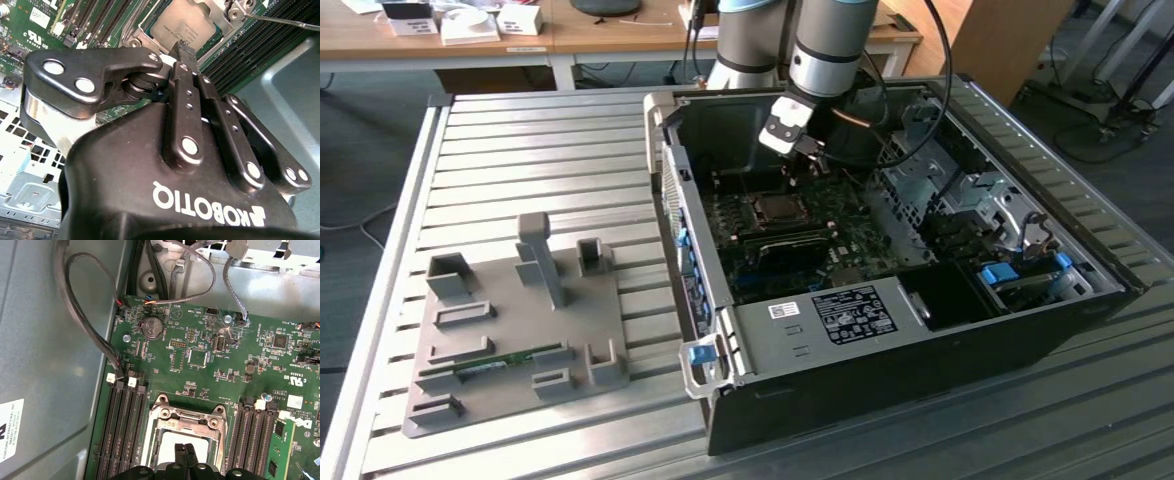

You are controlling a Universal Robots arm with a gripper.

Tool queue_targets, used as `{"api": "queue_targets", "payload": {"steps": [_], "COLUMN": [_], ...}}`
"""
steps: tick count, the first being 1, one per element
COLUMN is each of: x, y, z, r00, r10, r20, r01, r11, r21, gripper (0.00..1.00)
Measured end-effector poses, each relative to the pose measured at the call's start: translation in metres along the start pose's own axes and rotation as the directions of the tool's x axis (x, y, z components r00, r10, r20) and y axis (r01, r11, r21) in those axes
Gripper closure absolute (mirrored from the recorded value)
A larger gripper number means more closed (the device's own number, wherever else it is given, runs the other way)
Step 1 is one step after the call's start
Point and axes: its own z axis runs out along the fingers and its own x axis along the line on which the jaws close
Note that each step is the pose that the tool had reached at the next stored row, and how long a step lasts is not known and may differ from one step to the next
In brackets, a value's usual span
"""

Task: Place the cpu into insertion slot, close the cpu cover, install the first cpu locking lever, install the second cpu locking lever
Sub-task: 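Close the cpu cover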

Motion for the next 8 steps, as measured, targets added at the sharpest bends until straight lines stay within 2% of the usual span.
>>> {"api": "queue_targets", "payload": {"steps": [8], "x": [0.0], "y": [0.0], "z": [0.0], "r00": [1.0], "r10": [-0.002], "r20": [0.0], "r01": [0.002], "r11": [1.0], "r21": [0.0], "gripper": [0.89]}}
